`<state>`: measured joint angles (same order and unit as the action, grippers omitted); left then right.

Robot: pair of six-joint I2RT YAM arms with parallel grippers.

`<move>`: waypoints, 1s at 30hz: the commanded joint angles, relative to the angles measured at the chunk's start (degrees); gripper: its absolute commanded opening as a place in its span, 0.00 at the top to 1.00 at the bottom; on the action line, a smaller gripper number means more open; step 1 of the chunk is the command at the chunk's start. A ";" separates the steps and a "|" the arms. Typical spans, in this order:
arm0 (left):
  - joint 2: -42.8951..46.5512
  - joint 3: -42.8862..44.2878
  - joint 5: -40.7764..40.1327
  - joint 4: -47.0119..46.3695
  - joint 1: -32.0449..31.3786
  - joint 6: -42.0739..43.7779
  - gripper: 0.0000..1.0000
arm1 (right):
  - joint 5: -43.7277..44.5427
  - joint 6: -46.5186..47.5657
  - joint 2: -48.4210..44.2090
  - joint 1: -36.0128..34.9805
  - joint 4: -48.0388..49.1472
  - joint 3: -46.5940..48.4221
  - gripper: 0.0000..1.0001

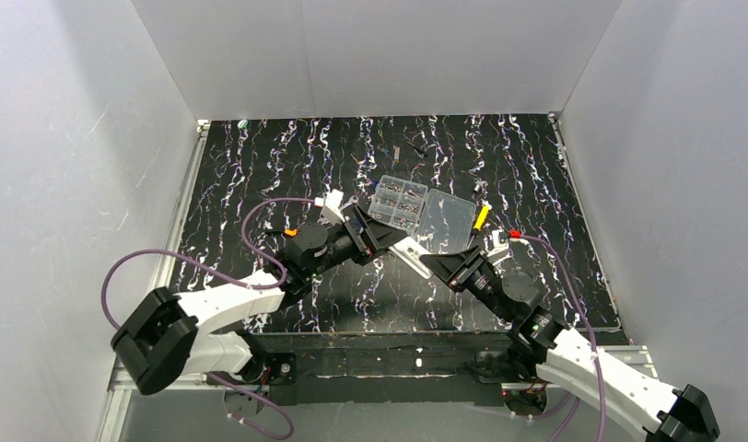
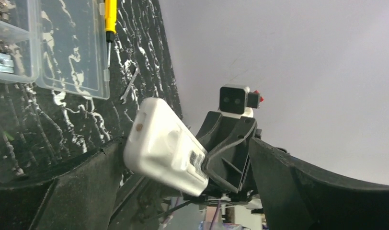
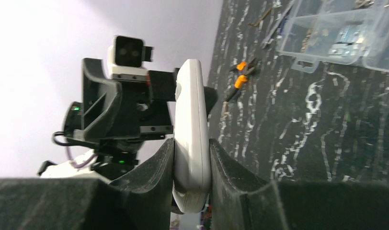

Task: Load the batteries into the remote control
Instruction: Place the remote control at the center of the board.

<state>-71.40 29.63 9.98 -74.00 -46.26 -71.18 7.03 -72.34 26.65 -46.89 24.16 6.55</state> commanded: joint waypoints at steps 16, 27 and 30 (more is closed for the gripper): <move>27.86 18.93 -25.53 81.25 1.25 36.17 0.02 | 9.64 51.92 25.37 -10.24 -28.86 30.93 0.99; 28.01 21.88 -29.16 89.84 1.87 36.28 0.02 | 4.64 71.61 44.15 -15.36 -10.25 33.76 0.99; 27.66 23.69 -29.88 93.41 1.95 37.17 0.02 | 2.65 78.74 48.93 -16.00 -7.79 35.82 0.99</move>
<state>-43.94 49.71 -16.67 12.51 -44.73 -36.12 12.60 -5.58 71.44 -61.76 6.44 37.82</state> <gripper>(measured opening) 0.981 0.349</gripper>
